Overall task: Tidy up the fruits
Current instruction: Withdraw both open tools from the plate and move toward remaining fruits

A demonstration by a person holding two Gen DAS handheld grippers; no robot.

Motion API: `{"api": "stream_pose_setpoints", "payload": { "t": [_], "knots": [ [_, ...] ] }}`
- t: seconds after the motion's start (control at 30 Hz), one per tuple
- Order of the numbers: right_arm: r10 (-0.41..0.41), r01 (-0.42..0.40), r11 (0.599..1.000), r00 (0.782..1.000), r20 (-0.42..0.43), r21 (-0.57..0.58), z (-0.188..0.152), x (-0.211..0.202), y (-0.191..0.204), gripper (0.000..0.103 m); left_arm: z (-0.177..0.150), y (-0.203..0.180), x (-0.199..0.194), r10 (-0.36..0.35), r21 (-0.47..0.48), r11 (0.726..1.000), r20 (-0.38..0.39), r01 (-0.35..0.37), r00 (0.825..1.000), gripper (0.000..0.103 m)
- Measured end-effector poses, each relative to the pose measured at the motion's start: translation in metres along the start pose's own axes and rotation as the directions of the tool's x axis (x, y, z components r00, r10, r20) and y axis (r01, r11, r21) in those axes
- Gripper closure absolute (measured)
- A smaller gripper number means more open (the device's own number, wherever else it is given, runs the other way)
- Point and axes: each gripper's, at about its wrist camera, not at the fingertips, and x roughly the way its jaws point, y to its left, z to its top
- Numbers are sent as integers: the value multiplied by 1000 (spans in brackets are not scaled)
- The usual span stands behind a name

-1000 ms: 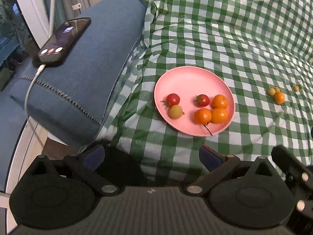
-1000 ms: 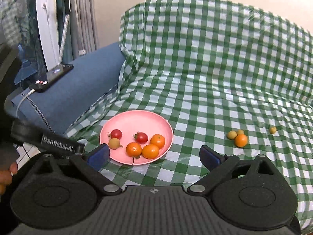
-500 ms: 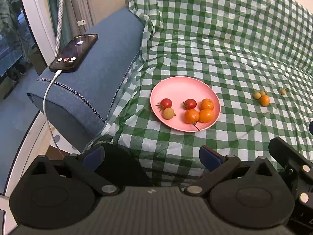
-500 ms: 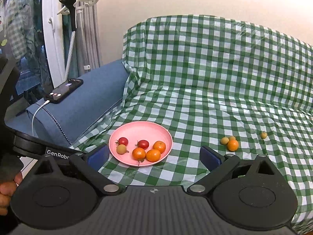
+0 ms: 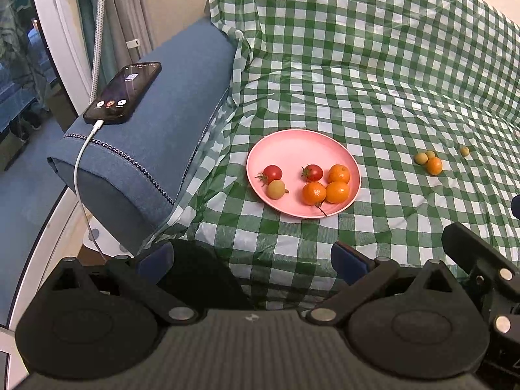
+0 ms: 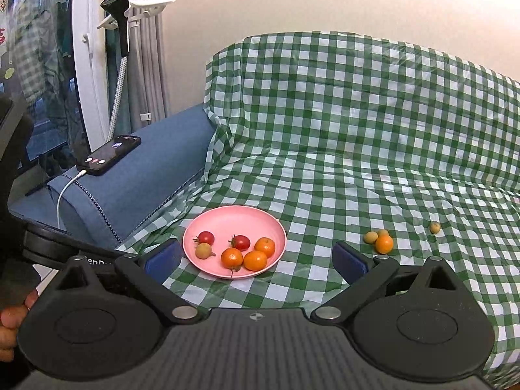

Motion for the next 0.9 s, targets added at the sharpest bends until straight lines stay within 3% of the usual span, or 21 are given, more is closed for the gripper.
{"api": "stream_pose_setpoints", "payload": {
  "t": [0.73, 0.9],
  "knots": [
    [32, -26, 997, 996, -85, 70, -14, 28, -13, 4, 3, -17, 35, 18, 67, 998, -75, -13, 997, 0],
    [-7, 14, 994, 997, -73, 106, -15, 38, -29, 4, 11, -28, 47, 25, 99, 995, -91, -16, 996, 0]
  ]
}}
